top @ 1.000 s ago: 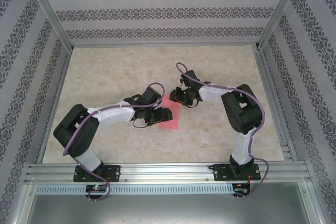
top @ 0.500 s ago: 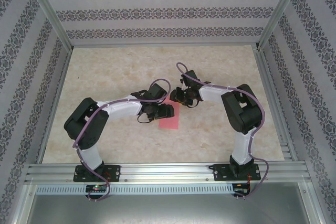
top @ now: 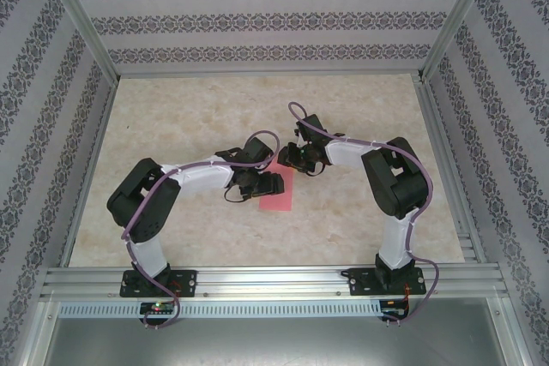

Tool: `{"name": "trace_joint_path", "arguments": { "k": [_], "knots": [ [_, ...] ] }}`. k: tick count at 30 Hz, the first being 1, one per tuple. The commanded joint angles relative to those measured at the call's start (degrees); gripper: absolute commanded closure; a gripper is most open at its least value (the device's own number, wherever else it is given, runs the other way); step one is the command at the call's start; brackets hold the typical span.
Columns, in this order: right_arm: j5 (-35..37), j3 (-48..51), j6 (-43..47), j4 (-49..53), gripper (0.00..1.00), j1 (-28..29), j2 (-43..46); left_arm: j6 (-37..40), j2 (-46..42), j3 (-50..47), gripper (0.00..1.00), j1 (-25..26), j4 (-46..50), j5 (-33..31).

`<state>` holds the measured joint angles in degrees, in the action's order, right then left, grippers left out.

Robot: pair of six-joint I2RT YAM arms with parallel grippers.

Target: Fold a paper plane with a square sheet of paper (pick it up from the middle)

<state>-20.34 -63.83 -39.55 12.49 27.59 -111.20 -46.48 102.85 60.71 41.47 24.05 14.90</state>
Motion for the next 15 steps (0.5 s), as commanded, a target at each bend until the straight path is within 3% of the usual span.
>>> {"name": "trace_joint_path", "arguments": {
  "k": [1, 15],
  "knots": [
    [3.87, 3.43, 0.35, 2.87, 0.61, -0.48, -5.52, 1.65, 0.94, 1.33, 0.30, 1.15, -1.12, 2.34],
    [3.46, 3.72, 0.26, 2.60, 0.62, -0.59, -6.05, 2.99, 0.26, 2.05, 0.29, 1.35, -2.01, 4.35]
  ]
}}
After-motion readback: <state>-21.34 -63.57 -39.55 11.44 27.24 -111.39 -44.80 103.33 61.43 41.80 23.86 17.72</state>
